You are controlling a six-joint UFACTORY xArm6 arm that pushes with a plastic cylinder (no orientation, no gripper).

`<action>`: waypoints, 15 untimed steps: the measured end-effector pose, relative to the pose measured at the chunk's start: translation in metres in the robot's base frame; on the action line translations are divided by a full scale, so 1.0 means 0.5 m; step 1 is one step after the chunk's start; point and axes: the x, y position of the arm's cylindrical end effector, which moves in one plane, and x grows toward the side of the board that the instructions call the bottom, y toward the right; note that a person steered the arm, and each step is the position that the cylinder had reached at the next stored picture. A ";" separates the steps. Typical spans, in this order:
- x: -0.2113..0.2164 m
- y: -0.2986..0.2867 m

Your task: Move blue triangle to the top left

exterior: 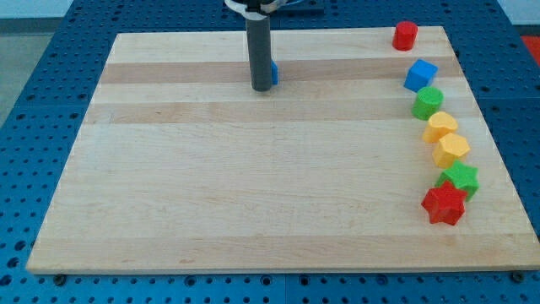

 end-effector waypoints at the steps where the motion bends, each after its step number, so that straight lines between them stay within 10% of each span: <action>1: -0.014 0.038; 3: -0.038 0.115; 15: -0.062 -0.302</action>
